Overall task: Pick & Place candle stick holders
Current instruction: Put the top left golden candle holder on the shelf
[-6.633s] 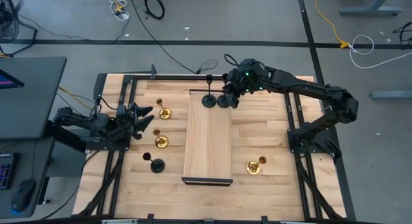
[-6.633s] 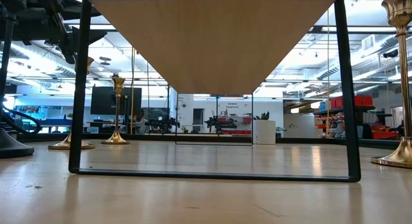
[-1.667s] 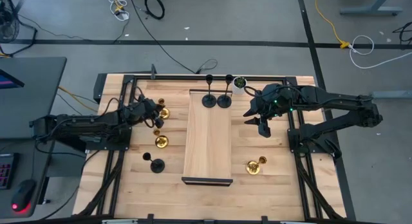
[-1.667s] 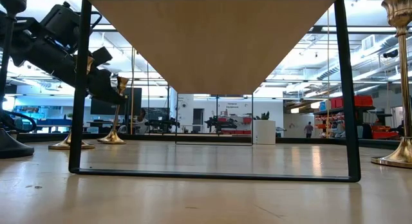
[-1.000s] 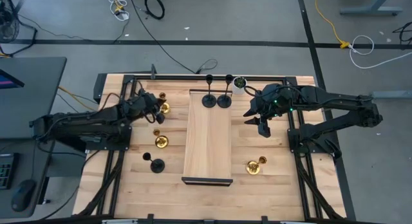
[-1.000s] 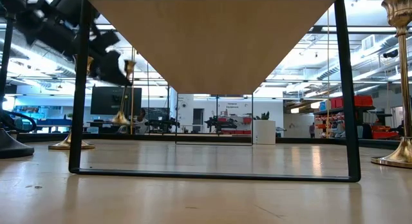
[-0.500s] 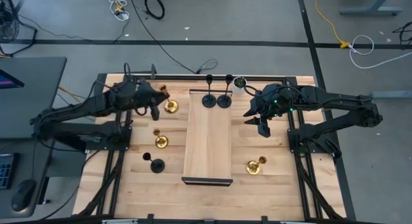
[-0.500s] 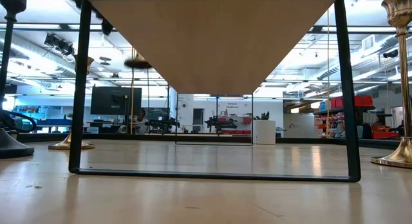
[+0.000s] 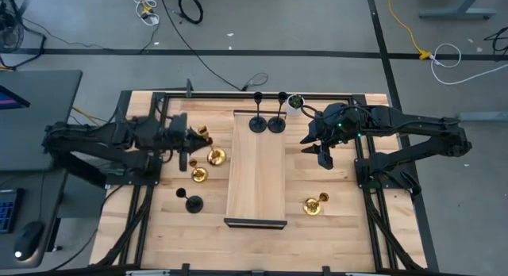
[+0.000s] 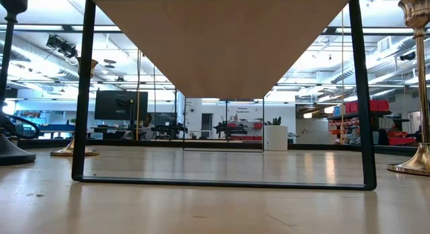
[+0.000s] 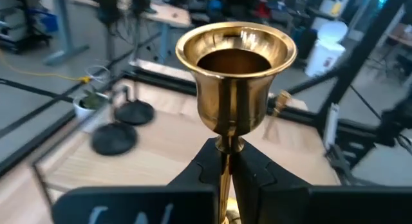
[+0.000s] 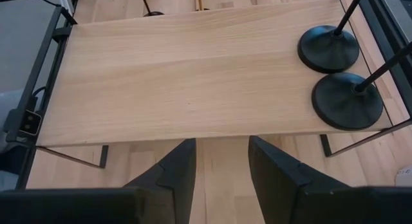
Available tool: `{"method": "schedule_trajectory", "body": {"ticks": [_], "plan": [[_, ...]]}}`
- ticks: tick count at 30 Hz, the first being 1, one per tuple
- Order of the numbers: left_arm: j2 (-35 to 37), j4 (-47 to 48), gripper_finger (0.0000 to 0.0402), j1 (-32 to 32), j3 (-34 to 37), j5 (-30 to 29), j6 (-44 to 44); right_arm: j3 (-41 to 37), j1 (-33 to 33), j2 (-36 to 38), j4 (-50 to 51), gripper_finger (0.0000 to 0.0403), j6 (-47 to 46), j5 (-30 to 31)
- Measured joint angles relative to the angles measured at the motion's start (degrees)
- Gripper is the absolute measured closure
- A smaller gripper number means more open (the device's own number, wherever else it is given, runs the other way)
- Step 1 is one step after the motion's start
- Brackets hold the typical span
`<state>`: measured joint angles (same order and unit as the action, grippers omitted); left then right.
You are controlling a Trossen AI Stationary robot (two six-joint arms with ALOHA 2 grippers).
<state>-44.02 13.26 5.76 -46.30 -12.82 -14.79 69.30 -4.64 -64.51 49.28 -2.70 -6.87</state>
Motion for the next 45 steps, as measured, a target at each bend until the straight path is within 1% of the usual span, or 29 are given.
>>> {"method": "schedule_trajectory", "body": {"ticks": [2, 5, 8, 10, 14, 16, 19, 21, 25, 30, 34, 37, 41, 43, 45], "plan": [[-1.1, -0.3, 0.0386, 3.2, 0.0, -2.4, -1.0, 0.0, 0.0, 0.0, 0.0, 0.0261, 0.0, 0.0], [-3.8, -4.2, 0.0386, 7.5, 0.0, -5.0, -2.3, 0.0, 0.0, 0.0, 0.0, 0.0261, -0.3, 0.0], [-7.4, -10.1, 0.0386, 11.5, 0.0, -5.3, -2.6, 0.0, 0.0, 0.0, -0.2, 0.0261, -1.5, 0.0], [-9.5, -12.3, 0.0386, 13.7, 0.0, -5.9, -2.6, 0.0, 0.0, 0.0, -0.2, 0.0261, -1.9, 0.0], [-13.9, -13.0, 0.0386, 17.5, -0.8, -11.3, -3.0, 0.0, 0.0, 0.0, -0.1, 0.0261, -2.5, 0.0], [-16.8, -13.3, 0.0386, 19.1, -2.5, -14.0, -4.2, 0.0, 0.0, 0.0, -0.1, 0.0261, -2.9, 0.0], [-22.1, -13.4, 0.0386, 21.6, -6.8, -14.6, -3.6, 0.0, 0.0, 0.0, 0.0, 0.0261, -3.1, 0.0], [-25.7, -12.3, 0.0386, 23.2, -10.3, -15.2, -2.4, 0.0, 0.0, 0.0, 0.0, 0.0261, -3.1, 0.0], [-32.6, -8.1, 0.0386, 26.1, -16.9, -19.8, -1.9, 0.0, 0.0, 0.0, -0.2, 0.0261, -4.1, 0.0], [-40.4, -8.2, 0.0386, 28.4, -22.2, -20.7, -1.2, 0.0, 0.0, 0.0, 0.0, 0.0261, -5.8, 0.0], [-44.1, -9.9, 0.0386, 29.4, -25.1, -21.5, 0.0, 0.0, 0.0, 0.0, 0.0, 0.0261, -6.1, 0.0], [-45.5, -9.7, 0.0386, 29.8, -26.9, -22.8, 2.6, 0.0, 0.0, 0.0, 0.0, 0.0261, -6.1, 0.0], [-45.7, -8.8, 0.0386, 29.4, -27.2, -28.0, 5.2, 0.0, 0.0, 0.0, -0.3, 0.0261, -7.9, 0.0], [-45.7, -8.5, 0.0386, 28.5, -27.3, -28.2, 5.3, 0.0, 0.0, 0.0, -0.3, 0.0261, -8.5, 0.0], [-45.7, -9.0, 0.0386, 27.6, -27.3, -26.9, 5.0, 0.0, 0.0, 0.0, -0.3, 0.0261, -8.7, 0.0]]}}
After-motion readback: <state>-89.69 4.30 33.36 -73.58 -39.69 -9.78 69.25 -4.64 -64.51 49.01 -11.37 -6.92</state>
